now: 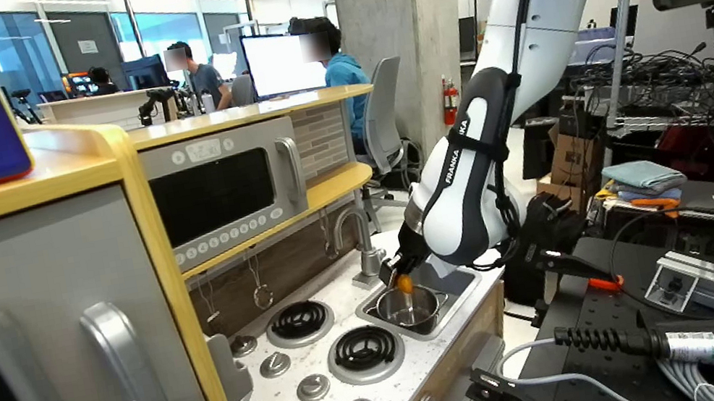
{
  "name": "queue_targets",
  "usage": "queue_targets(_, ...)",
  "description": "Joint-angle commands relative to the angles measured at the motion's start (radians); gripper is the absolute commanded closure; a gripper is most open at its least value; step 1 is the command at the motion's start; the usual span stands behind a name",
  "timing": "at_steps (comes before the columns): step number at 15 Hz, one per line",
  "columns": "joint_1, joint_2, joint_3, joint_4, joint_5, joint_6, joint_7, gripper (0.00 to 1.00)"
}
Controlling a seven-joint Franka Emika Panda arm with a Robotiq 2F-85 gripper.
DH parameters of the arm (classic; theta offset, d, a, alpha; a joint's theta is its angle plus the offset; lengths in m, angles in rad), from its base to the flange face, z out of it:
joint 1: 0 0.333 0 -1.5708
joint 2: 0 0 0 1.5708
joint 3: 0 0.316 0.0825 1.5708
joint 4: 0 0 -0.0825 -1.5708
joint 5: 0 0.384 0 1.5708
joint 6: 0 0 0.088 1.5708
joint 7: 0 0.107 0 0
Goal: Put the plastic bread on the stove inside the silver pot in the sink
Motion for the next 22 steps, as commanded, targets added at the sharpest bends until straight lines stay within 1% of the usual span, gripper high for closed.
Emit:
queue_targets(1,0.038,0.04,-0.027,0.052,0.044,0.0,0.013,0.93)
queue_targets(3,0.05,0.046,-0.038,0.034,0.051,-0.002,0.014,0.93)
queue_targets(4,0.038,0.045,-0.025,0.024,0.044,-0.022,0.014,0.93)
queue_targets(7,0.041,0.062,-0.024,0.015,0.048,-0.022,0.015,0.93)
queue_targets(8,0.033,0.065,-0.016,0.013,0.044,-0.023,0.015,0.47)
queue_targets(9,0.029,0.065,-0.012,0.009,0.042,-0.02,0.016,0.46)
queue_targets(10,0.029,0.064,-0.011,0.006,0.041,-0.019,0.016,0.39)
queue_targets(12,0.006,0.043,0.009,-0.019,0.026,-0.014,0.014,0.27)
queue_targets(15,-0.069,-0.019,0.073,-0.097,-0.018,-0.016,0.005,0.03)
queue_targets(16,-0.093,-0.054,0.091,-0.137,-0.035,-0.033,0.001,0.0)
queue_targets(17,-0.116,-0.095,0.105,-0.184,-0.051,-0.049,-0.003,0.0)
queue_targets(18,-0.16,-0.129,0.136,-0.226,-0.083,-0.071,-0.012,0.0)
queue_targets(19,-0.2,-0.179,0.161,-0.28,-0.115,-0.133,-0.021,0.0)
queue_targets(20,-0.258,-0.218,0.203,-0.326,-0.148,-0.197,-0.043,0.0)
queue_targets(21,-0.339,-0.253,0.268,-0.373,-0.173,-0.248,-0.079,0.0)
queue_targets(22,-0.401,-0.284,0.325,-0.412,-0.172,-0.309,-0.116,0.0)
